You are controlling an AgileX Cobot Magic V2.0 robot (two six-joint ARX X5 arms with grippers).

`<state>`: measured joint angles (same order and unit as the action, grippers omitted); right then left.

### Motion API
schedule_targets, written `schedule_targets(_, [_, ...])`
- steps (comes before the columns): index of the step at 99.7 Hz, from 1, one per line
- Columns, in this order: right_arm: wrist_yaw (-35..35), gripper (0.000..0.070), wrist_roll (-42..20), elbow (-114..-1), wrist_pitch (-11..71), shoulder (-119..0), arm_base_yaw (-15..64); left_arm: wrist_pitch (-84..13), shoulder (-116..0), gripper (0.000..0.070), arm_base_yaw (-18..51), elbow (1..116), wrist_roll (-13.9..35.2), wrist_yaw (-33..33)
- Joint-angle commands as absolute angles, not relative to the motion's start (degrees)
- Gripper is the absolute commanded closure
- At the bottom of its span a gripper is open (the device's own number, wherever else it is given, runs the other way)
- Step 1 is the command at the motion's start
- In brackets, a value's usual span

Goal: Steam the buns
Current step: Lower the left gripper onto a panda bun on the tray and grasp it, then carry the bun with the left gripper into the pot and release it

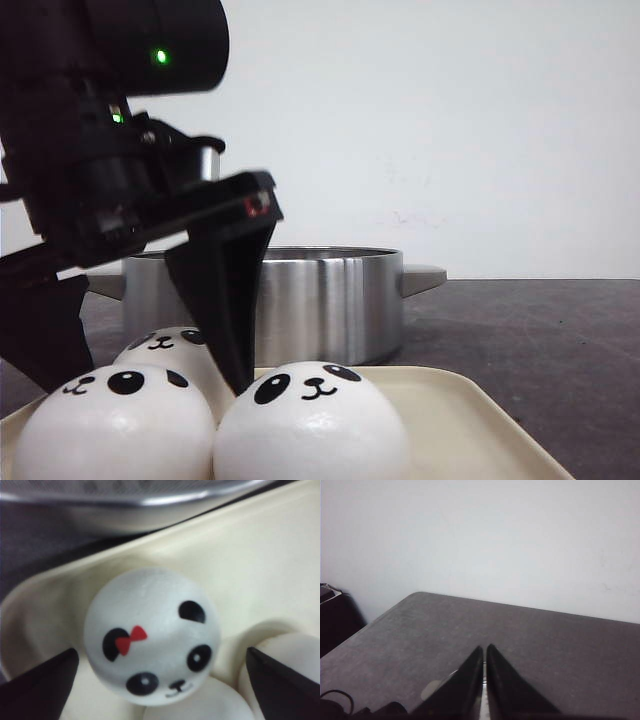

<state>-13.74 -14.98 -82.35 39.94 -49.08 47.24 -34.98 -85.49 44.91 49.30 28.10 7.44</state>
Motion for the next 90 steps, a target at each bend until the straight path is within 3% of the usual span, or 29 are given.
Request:
schedule_targets(1, [-14.0, 0.0697, -14.8, -83.4, 39.8, -49.3, 47.8, -34.8, -86.7, 0.0218, 45.4, 50.0, 28.8, 7.3])
schedule_targets(10, [-14.0, 0.0697, -14.8, -83.4, 40.2, -49.3, 47.8, -34.4, -86.7, 0.0530, 45.4, 50.0, 28.8, 7.3])
schedule_targets(18, [-14.0, 0.0697, -14.7, -83.4, 40.4, -49.3, 47.8, -34.4, -86.6, 0.0700, 45.4, 50.0, 28.4, 7.1])
schedule_targets(39, [-14.0, 0.0697, -14.5, -83.4, 40.5, -50.0, 47.8, -34.6, -83.9, 0.0700, 45.5, 50.2, 27.7, 6.9])
schedule_targets(69, [-15.0, 0.0697, -14.3, -83.4, 40.8, -50.9, 47.8, -36.7, -67.6, 0.0700, 47.7, 52.3, 27.9, 9.2])
schedule_targets(90, [-15.1, 0.0697, -14.3, -83.4, 40.7, -50.9, 47.8, -36.1, -63.1, 0.0699, 45.6, 58.2, 26.5, 4.2])
